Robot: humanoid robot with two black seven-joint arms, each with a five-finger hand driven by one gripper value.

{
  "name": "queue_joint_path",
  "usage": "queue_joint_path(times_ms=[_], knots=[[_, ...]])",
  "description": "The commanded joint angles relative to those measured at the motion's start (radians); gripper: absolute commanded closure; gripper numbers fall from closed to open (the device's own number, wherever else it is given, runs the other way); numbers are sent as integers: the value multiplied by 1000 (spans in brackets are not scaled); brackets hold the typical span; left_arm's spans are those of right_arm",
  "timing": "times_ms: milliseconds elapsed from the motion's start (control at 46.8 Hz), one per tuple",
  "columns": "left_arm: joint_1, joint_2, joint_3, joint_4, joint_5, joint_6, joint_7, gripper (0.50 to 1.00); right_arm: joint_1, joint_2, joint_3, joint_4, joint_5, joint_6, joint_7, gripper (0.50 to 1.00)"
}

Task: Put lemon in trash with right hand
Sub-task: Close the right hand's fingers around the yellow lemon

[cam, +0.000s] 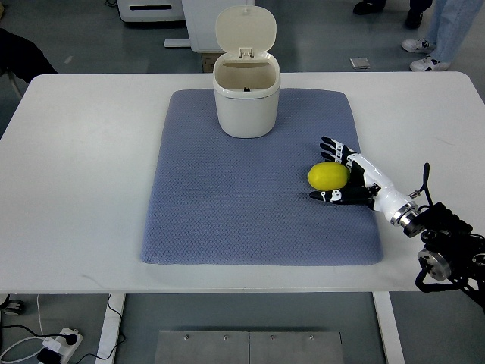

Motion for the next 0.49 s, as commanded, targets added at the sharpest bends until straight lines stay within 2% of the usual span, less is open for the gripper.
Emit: queue_joint_path(times_ms=[0,278,470], knots=[[0,0,0,0,0,0,1,500,-1,8,0,-7,0,-1,0,504],[0,0,0,0,0,0,1,500,-3,31,-23,-65,0,-1,0,511],[0,0,0,0,0,0,1,500,-3,32,-32,-82,3,-1,0,536]])
